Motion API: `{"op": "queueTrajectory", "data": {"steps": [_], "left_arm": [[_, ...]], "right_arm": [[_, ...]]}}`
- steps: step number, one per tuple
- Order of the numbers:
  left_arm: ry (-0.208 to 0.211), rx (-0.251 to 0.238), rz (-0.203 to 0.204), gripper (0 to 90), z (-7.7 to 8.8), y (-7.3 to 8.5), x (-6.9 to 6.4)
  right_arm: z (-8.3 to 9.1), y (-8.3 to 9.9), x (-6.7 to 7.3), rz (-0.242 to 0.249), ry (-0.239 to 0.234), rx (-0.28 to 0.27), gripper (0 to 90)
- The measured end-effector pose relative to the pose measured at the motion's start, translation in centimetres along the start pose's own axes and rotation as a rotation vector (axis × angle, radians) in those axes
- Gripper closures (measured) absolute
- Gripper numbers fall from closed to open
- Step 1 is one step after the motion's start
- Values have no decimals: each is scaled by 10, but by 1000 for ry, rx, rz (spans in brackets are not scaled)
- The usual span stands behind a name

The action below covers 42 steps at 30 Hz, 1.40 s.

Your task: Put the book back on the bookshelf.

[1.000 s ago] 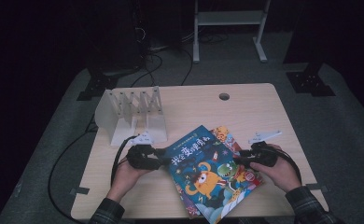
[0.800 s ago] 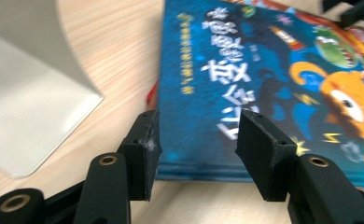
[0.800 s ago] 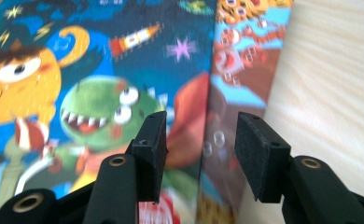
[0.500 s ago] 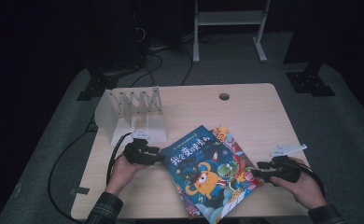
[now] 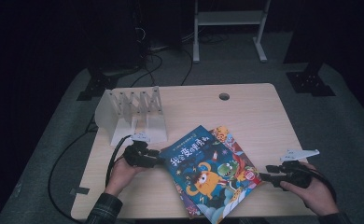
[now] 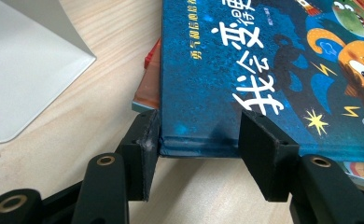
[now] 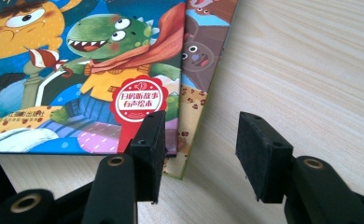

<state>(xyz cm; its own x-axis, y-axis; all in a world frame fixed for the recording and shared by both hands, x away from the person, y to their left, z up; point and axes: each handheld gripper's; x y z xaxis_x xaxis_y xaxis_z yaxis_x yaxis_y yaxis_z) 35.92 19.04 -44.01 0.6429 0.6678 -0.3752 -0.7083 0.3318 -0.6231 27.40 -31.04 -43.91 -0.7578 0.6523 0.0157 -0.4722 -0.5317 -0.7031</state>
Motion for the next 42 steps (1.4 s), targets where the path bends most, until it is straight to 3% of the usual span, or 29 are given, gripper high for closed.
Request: {"op": "queueTrajectory", "data": {"steps": [5,14,27,37,42], "left_arm": [[9,1,4,472,2,3,-1],[29,17,1,451,5,9,-5],[43,-36,79,322,14,13,9],[48,-13,114,221,9,14,12],[82,14,114,222,4,15,11]], "right_arm": [[1,1,-2,19,9,24,495],[-6,-6,-12,12,21,19,492],[-30,-29,-34,10,49,5,484],[-48,-45,-44,33,61,-12,472],[-54,-51,-44,38,61,-16,464]]}}
Point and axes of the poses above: each handheld gripper's, and its own axes: z roughly backward along the jaws, y roughly out of its underside, x roughly to its left, and after that the axes turned 12 degrees about z, right-handed
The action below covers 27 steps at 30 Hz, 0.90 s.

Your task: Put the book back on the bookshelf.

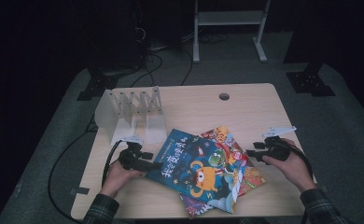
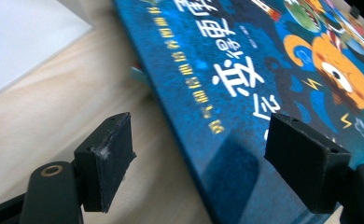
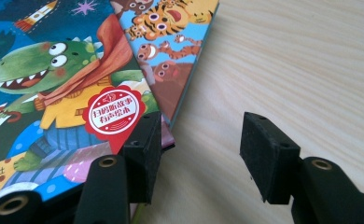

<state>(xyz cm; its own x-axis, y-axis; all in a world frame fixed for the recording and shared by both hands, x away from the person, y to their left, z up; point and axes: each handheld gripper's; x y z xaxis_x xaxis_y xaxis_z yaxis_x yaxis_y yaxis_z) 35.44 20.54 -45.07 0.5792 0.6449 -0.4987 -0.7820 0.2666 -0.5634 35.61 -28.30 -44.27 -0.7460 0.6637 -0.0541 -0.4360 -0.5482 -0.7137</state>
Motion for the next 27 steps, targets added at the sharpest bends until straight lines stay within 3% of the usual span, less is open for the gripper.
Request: {"op": "queueTrajectory", "data": {"steps": [10,17,22,27], "left_arm": [[-4,8,9,205,-2,0,3],[25,24,37,187,-4,1,6],[49,51,30,188,-7,2,2],[44,56,28,186,-6,4,1]], "right_arm": [[-13,-11,2,30,6,-2,448],[-18,-15,3,43,0,-1,442],[-17,-15,5,50,-2,6,411],[-14,-19,6,44,15,-41,426]]}}
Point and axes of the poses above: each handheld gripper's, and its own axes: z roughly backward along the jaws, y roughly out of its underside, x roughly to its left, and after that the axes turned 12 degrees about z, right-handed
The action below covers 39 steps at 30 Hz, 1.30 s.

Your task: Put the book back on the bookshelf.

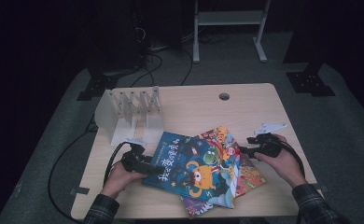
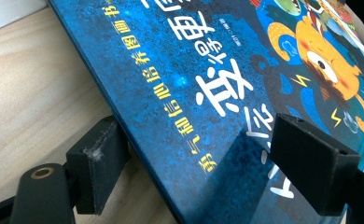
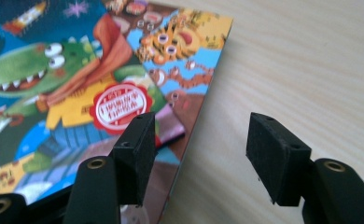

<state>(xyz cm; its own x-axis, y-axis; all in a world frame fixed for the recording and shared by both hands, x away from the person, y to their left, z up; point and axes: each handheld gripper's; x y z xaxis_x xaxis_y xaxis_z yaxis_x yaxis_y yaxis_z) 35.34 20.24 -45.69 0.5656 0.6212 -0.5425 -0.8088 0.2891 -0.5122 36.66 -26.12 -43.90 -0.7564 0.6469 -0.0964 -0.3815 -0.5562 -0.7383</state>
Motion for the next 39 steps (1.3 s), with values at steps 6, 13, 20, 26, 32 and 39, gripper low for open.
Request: {"op": "queueTrajectory", "data": {"steps": [6,13,20,26,32,39], "left_arm": [[6,11,2,186,1,2,-1],[7,26,5,186,3,5,-4],[15,40,7,186,7,13,-6],[33,31,16,183,5,13,-3],[60,15,32,182,1,8,4],[80,14,43,167,-3,7,6]], "right_arm": [[-3,-5,4,-26,-65,-39,440],[-23,-10,14,-29,-146,-19,415],[-23,-10,17,-16,-177,-20,421],[-24,-10,21,0,-192,-33,425],[-26,-12,25,14,-196,-46,425],[-30,-13,30,23,-202,-65,421]]}}
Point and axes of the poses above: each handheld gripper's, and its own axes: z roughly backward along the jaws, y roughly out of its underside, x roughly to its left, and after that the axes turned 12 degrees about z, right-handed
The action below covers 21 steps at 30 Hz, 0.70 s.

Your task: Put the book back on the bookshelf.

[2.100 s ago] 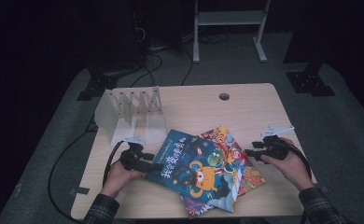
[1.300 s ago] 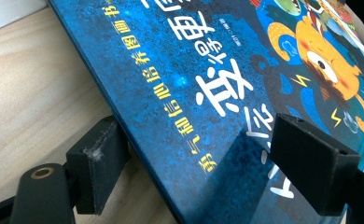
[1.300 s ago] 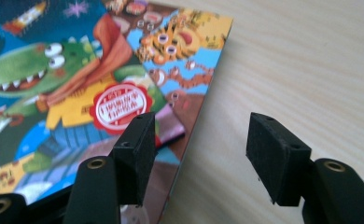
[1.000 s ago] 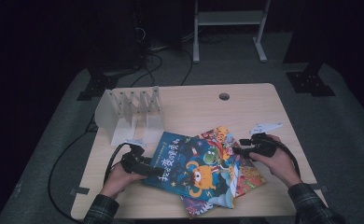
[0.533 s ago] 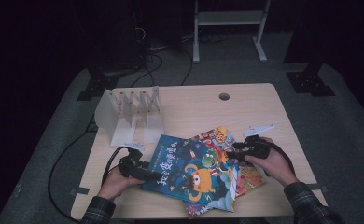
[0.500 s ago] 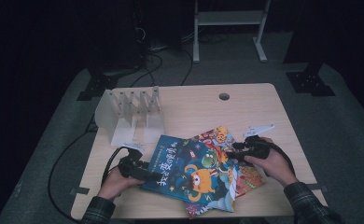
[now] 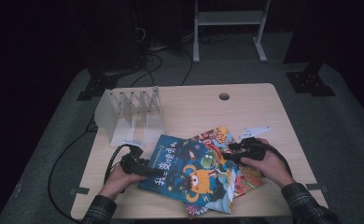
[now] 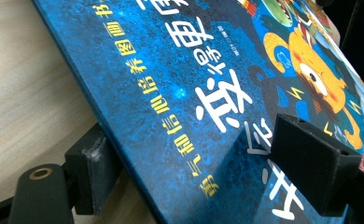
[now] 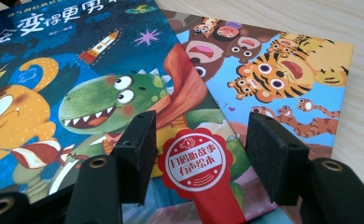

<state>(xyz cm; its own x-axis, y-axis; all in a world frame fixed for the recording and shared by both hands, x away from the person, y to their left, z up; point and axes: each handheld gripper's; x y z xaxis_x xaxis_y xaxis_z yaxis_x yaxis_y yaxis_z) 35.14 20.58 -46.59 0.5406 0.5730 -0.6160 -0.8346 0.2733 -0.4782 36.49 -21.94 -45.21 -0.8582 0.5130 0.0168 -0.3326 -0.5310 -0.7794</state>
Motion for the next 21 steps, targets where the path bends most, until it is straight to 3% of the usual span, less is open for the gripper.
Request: {"op": "queueTrajectory", "data": {"steps": [6,14,21], "left_arm": [[-33,29,-22,112,-3,-5,-5],[-68,63,7,14,-7,-11,-14],[-76,33,-17,15,1,-15,-21]], "right_arm": [[0,2,1,0,4,-10,403],[-1,0,3,0,2,2,364],[-2,0,4,-8,-4,-1,333]]}}
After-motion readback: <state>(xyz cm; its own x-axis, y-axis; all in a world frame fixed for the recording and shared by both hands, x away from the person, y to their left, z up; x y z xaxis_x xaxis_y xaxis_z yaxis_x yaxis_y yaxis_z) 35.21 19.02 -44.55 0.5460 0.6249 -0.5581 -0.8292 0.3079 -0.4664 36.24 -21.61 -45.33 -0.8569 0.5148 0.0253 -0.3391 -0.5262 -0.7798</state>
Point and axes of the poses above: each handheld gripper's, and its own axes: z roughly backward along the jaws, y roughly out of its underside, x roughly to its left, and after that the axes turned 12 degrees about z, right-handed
